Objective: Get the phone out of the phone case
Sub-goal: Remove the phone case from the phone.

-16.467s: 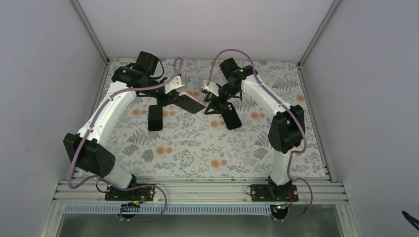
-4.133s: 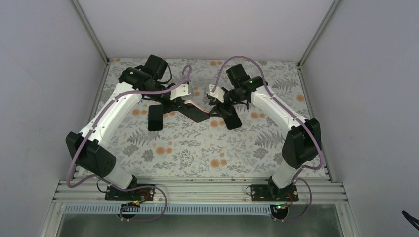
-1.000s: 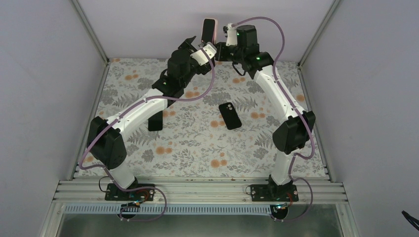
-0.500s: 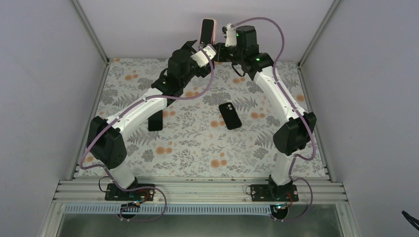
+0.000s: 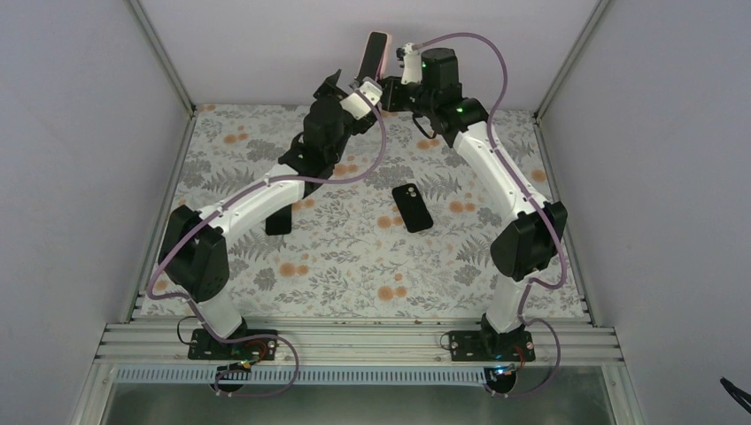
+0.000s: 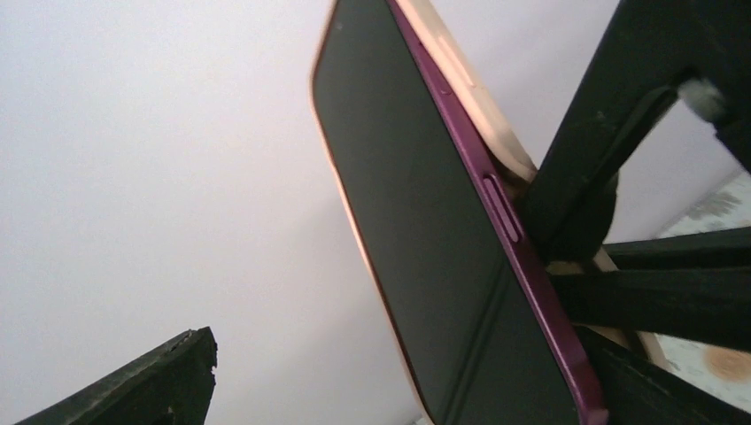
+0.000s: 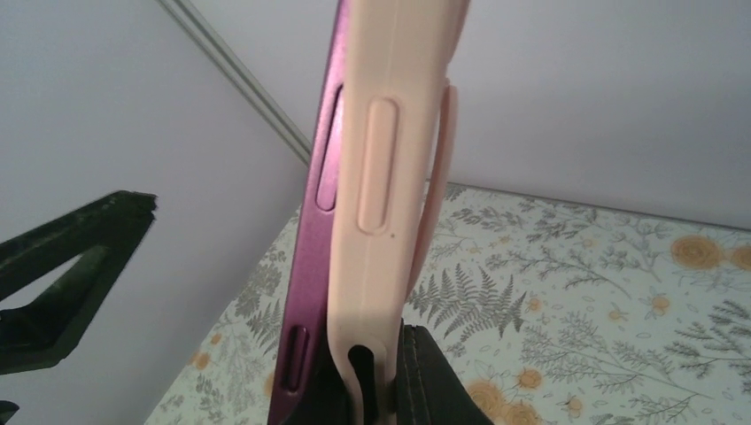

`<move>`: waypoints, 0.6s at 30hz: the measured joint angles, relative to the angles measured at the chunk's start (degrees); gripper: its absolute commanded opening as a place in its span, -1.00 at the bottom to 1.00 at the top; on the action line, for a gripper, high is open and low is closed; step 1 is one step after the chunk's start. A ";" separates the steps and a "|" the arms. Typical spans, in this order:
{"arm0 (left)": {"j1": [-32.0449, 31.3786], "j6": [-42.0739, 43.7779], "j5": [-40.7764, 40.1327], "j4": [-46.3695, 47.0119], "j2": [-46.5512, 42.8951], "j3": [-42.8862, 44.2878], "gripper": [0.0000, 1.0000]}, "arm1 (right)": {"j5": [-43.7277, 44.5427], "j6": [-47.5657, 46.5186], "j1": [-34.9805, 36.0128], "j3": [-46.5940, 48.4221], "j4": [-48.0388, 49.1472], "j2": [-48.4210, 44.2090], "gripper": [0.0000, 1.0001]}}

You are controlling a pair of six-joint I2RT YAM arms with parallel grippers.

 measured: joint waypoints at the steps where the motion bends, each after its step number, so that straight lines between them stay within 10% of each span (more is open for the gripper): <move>1: -0.31 1.31 -1.51 3.21 -0.22 -1.66 0.86 | -0.24 0.00 0.09 -0.57 0.52 -0.13 -0.94; 18: -5.38 19.69 -10.86 42.38 9.79 -9.16 -0.15 | -9.70 -3.28 -2.36 -6.71 4.55 -3.04 -0.94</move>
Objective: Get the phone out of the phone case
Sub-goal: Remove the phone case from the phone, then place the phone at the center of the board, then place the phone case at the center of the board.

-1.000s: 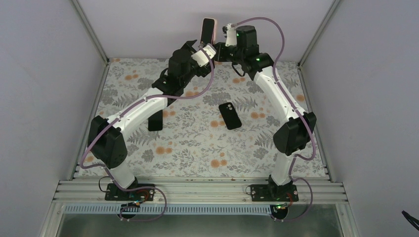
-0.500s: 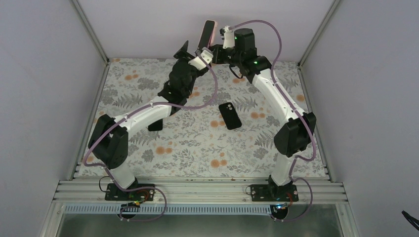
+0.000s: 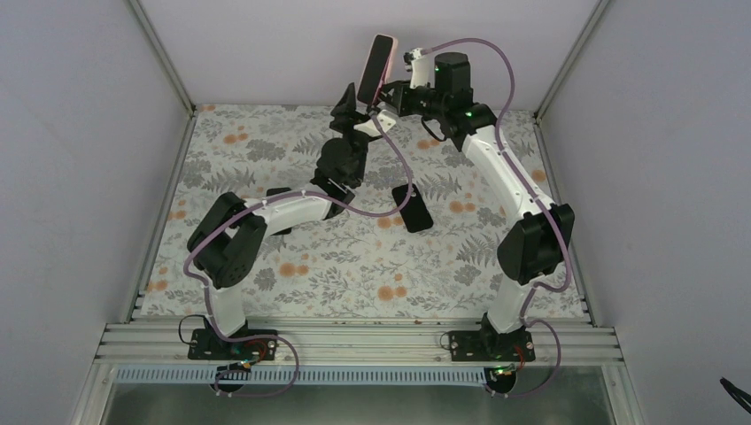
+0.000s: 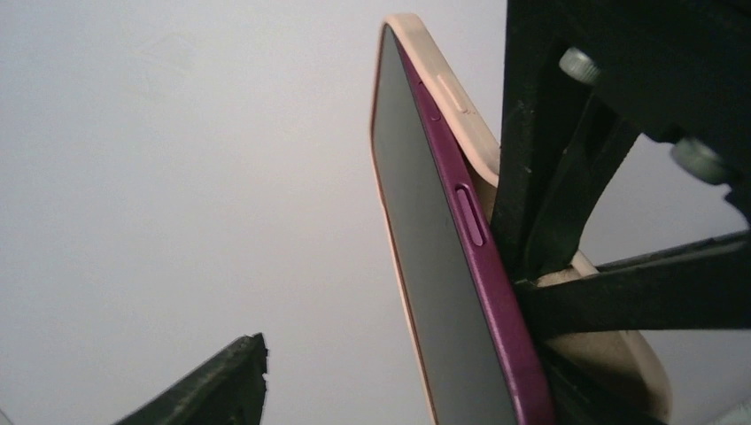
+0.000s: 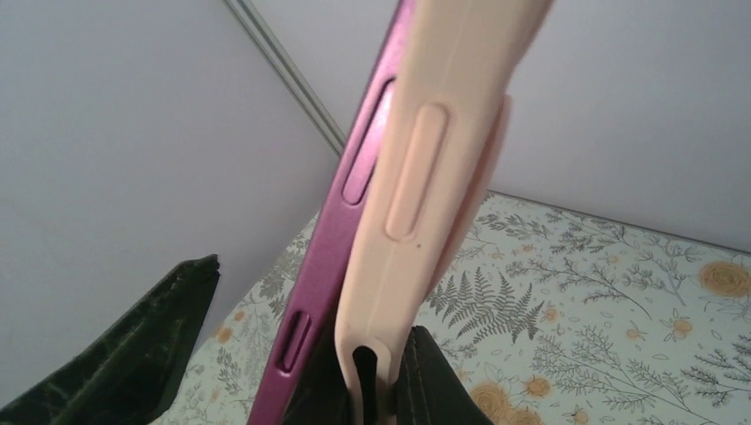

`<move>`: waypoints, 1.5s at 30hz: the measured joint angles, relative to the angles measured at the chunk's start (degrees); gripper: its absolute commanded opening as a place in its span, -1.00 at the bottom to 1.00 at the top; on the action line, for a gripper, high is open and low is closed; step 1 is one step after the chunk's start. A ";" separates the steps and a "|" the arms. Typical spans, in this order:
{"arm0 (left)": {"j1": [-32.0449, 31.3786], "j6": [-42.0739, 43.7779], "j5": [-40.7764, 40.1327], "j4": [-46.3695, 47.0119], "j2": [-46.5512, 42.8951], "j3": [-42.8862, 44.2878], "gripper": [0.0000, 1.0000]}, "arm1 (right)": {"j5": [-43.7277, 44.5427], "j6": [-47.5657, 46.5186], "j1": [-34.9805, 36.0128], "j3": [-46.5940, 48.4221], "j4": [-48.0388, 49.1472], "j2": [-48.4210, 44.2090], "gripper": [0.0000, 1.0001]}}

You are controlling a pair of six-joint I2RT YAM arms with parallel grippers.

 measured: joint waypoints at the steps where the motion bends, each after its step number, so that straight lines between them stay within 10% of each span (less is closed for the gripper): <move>1: -0.09 -0.39 0.02 0.33 0.04 0.00 -0.25 | -0.07 -0.17 0.00 -0.26 0.11 -0.28 -0.94; 12: -0.81 -4.63 1.73 -0.74 -0.96 0.09 -0.91 | -2.82 -3.50 0.02 -0.81 1.38 -1.60 -0.94; 22: -0.68 -9.11 5.03 -15.78 -8.13 -1.88 -0.95 | 3.52 -7.41 1.81 -2.19 -1.53 -3.74 -0.94; 35: 7.08 -15.10 20.35 -56.98 -25.94 0.09 -0.95 | 29.92 -26.14 3.06 -2.29 -17.20 -5.31 -0.93; 45: 9.01 -4.00 18.36 -76.83 -40.65 -0.81 -0.95 | 26.45 -37.57 -5.84 -18.18 -25.57 -9.51 -0.93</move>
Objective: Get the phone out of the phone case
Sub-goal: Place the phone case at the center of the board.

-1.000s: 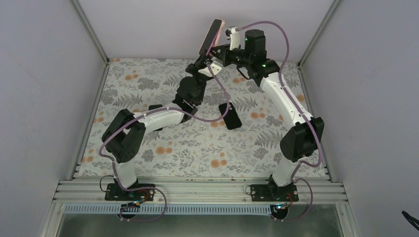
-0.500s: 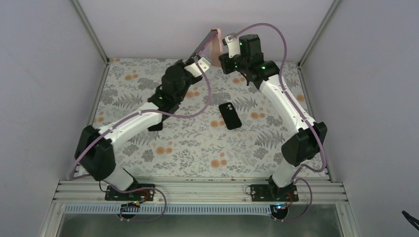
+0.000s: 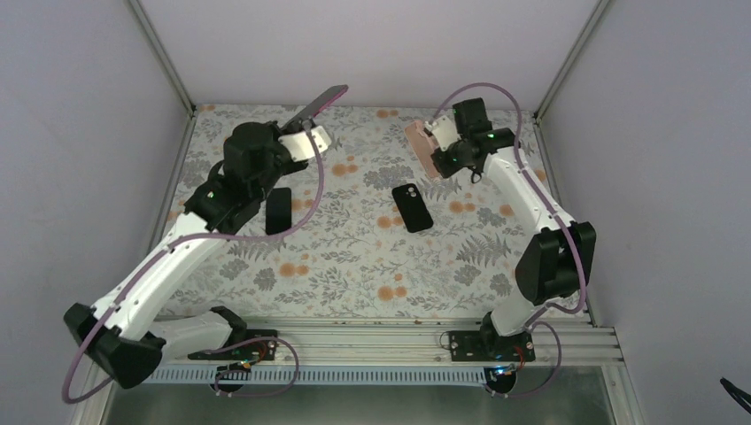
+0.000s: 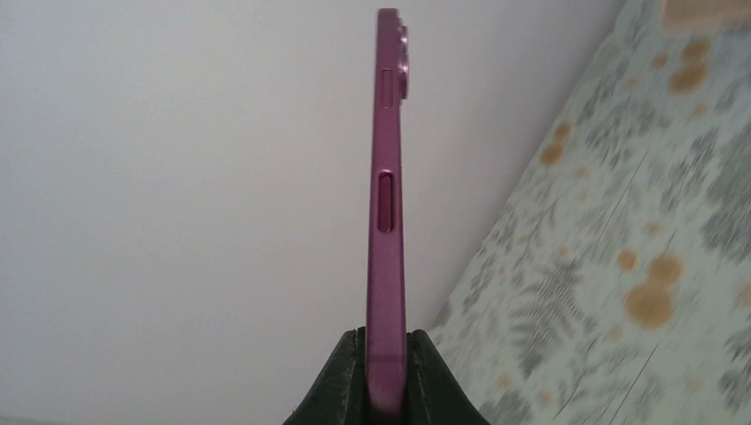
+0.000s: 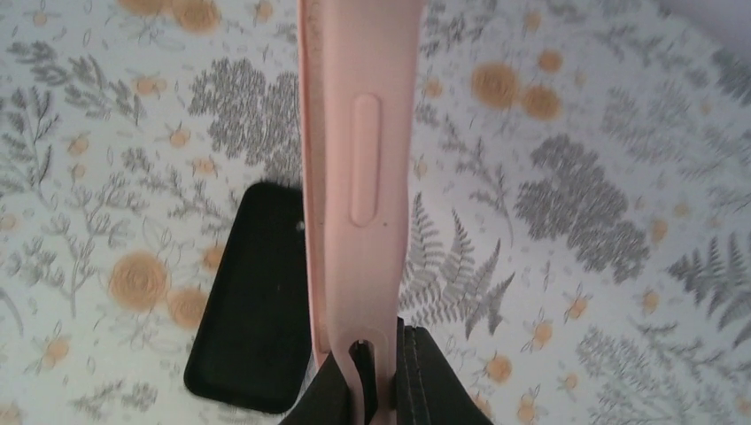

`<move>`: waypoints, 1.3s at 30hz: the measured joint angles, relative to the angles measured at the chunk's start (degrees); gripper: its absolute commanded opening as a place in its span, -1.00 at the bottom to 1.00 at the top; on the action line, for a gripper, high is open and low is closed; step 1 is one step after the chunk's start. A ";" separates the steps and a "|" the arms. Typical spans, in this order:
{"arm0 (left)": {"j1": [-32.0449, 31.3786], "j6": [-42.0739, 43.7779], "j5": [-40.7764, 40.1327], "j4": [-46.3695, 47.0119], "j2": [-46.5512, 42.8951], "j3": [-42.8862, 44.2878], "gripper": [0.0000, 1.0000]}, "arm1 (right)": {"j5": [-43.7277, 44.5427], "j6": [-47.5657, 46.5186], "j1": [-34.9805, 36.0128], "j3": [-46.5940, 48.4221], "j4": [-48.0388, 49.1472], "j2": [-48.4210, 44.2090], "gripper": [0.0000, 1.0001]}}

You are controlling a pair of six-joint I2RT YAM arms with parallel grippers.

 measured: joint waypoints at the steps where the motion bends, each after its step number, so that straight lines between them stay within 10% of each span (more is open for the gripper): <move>1: 0.00 2.10 -1.42 -0.31 -1.40 -1.33 -0.95 | -1.81 -0.81 -1.40 -0.11 -1.14 0.00 -0.93; 10: -3.08 17.79 -18.93 7.56 -1.16 -26.27 -0.95 | -20.46 -8.17 -18.25 -0.42 -12.46 5.11 -0.93; 28: -12.72 12.15 -25.49 18.10 25.55 -27.58 -0.86 | -25.88 -4.72 -29.79 -0.90 -11.89 25.59 -0.65; 39: -18.84 4.33 -15.23 5.68 27.12 -26.84 0.13 | -17.38 -4.66 -29.77 -0.94 -11.61 24.74 0.25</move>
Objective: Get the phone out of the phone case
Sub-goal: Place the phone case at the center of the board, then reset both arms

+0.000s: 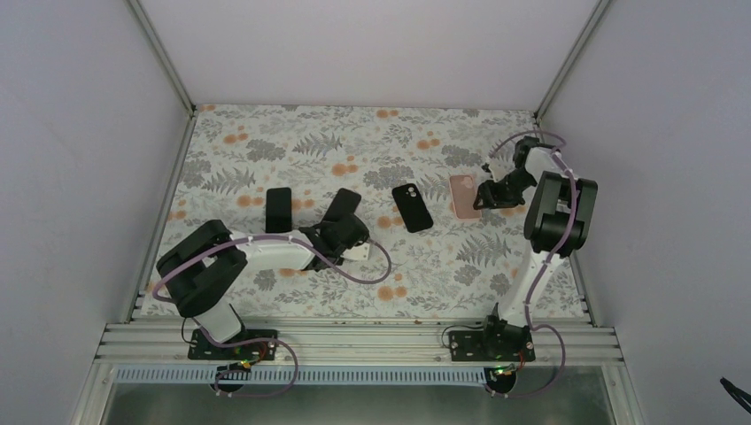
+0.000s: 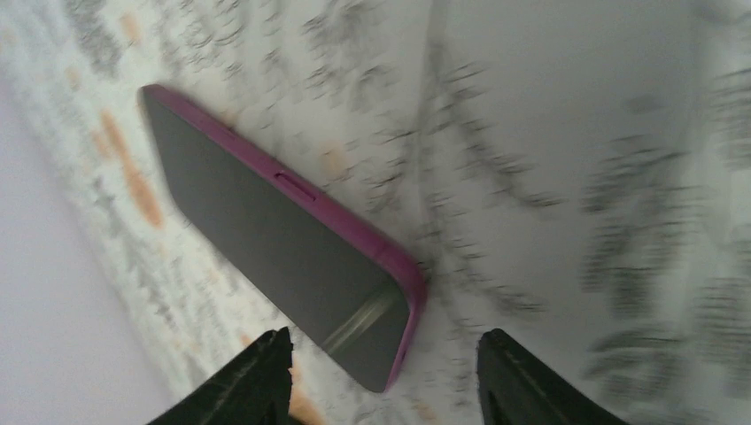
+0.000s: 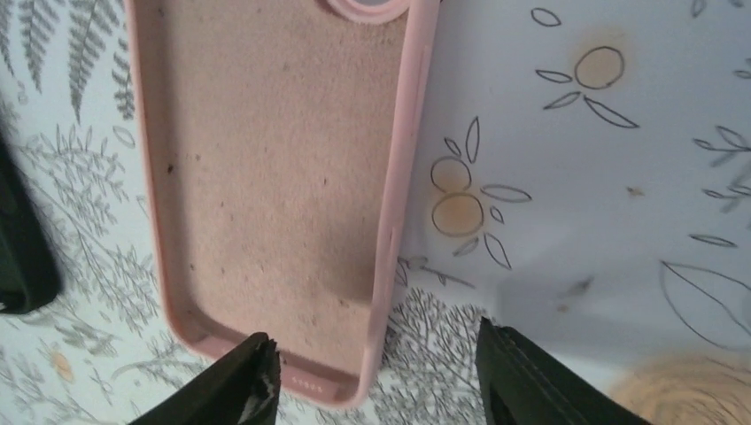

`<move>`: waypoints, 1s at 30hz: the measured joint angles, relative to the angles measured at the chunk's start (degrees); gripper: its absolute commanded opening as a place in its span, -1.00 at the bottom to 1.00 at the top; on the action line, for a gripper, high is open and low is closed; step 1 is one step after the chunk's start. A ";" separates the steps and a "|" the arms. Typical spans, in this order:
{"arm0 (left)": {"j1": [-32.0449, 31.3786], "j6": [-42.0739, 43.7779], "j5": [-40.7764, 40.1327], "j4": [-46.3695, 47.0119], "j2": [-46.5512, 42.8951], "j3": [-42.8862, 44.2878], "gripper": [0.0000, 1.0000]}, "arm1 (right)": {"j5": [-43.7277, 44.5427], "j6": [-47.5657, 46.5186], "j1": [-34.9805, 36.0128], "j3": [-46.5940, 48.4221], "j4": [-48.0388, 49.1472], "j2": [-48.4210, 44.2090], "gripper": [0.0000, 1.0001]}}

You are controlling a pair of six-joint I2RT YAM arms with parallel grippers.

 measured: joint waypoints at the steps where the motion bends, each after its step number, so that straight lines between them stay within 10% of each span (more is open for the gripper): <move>1: -0.63 -0.57 1.18 -1.77 0.00 0.33 0.20 | 0.70 -0.61 -0.02 -0.20 -0.24 -0.70 0.29; 7: -2.64 -5.53 11.93 -15.43 0.04 6.78 0.97 | 8.35 -4.02 0.00 -1.20 -1.55 -9.44 0.67; 9: -2.58 -8.63 17.92 -21.46 -0.59 11.69 1.00 | 12.48 -5.18 0.13 -1.33 -1.70 -14.80 0.97; 15: 1.97 -14.40 33.86 -31.67 -6.03 30.60 1.00 | 16.00 -5.97 0.92 0.04 -0.39 -33.59 1.00; 21: 23.34 -22.10 37.51 -23.56 -15.80 39.10 1.00 | 11.06 2.67 0.98 -6.95 14.27 -51.80 1.00; 30: 48.81 -27.89 37.59 -13.73 -28.44 19.54 1.00 | 12.66 11.26 0.98 -29.77 31.98 -55.91 0.99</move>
